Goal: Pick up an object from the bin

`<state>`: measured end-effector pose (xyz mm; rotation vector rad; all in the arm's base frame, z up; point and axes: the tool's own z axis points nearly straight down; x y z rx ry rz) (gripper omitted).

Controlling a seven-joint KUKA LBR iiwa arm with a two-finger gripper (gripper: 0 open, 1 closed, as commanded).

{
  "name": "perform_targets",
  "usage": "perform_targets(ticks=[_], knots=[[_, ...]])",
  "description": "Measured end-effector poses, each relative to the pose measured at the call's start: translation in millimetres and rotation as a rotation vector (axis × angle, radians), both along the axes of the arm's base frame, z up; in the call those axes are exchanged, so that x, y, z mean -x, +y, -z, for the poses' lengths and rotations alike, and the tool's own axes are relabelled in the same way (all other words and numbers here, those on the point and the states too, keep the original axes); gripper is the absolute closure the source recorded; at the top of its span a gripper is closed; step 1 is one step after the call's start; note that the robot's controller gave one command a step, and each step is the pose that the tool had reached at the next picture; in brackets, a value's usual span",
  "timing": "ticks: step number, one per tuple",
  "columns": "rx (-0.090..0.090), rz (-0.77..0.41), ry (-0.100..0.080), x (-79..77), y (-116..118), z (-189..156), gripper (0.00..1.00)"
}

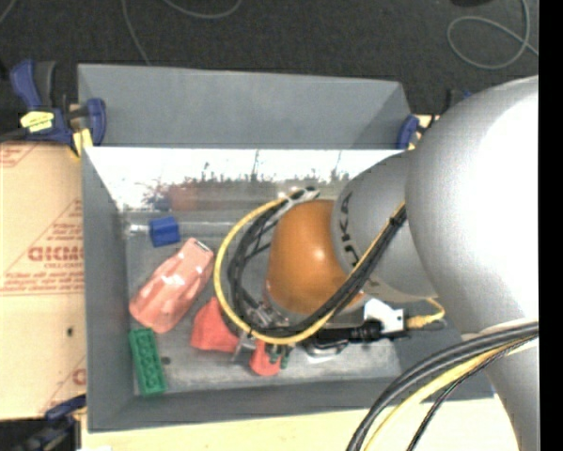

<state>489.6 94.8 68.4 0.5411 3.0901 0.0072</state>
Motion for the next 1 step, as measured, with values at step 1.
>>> perform_targets(ticks=[1], knots=[[-0.001, 0.001, 0.000, 0.4, 1.0, -1.6, 1.00]])
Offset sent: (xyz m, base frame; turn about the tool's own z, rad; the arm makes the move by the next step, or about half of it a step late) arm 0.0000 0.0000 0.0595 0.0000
